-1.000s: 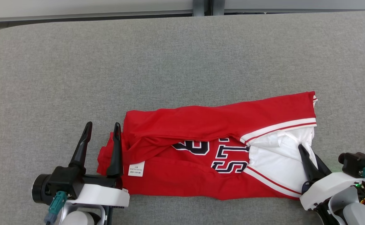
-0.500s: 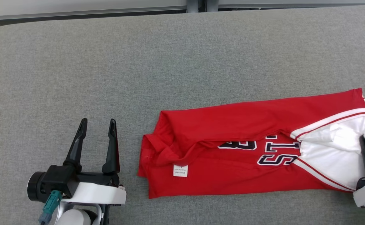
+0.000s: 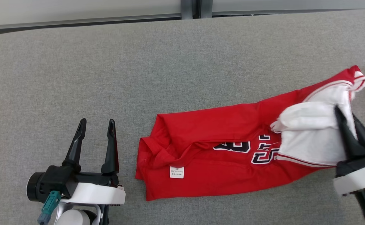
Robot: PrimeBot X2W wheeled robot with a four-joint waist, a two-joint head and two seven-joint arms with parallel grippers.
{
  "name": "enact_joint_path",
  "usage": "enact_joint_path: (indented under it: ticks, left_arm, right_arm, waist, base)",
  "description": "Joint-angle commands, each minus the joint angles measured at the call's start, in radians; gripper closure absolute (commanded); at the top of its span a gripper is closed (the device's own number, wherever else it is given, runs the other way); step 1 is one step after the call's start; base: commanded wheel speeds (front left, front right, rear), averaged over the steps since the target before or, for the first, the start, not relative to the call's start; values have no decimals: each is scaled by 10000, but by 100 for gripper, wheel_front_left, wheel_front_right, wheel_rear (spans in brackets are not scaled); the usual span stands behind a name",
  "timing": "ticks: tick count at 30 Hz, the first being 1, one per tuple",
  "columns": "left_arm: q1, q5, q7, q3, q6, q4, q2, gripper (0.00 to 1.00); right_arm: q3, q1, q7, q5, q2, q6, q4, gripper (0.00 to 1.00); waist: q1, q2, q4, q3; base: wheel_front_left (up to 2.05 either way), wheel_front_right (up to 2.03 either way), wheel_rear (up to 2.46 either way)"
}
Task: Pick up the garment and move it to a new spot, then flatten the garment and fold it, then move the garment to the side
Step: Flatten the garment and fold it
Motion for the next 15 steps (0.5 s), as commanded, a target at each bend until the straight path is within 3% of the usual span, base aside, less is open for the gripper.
enact_joint_path:
  ticks: [1,7,12,15]
  left_arm:
    - [47,86,-10,31,-88,-2,-10,0]
    - [-14,170,-10,51,-195,120,-76,0]
    - [-111,186,-10,-11,-274,227,-161,0]
    - [-123,186,-10,-40,-298,248,-206,0]
  right_arm:
    - [341,-79,281,-240,10,-21,-698,100]
    - [2403,-827,1077,-270,266,-21,-1956,100]
    - [4247,-1597,1399,229,842,-18,-1388,100]
    - [4834,-1822,1463,474,1128,-18,-936,100]
  waist:
    - [0,0,-48,-85]
    - [0,0,-48,-295]
    - [0,0,223,-433]
    - [0,0,365,-494]
  base:
    - [0,0,0]
    - [0,0,0]
    - [0,0,0]
    - [0,0,0]
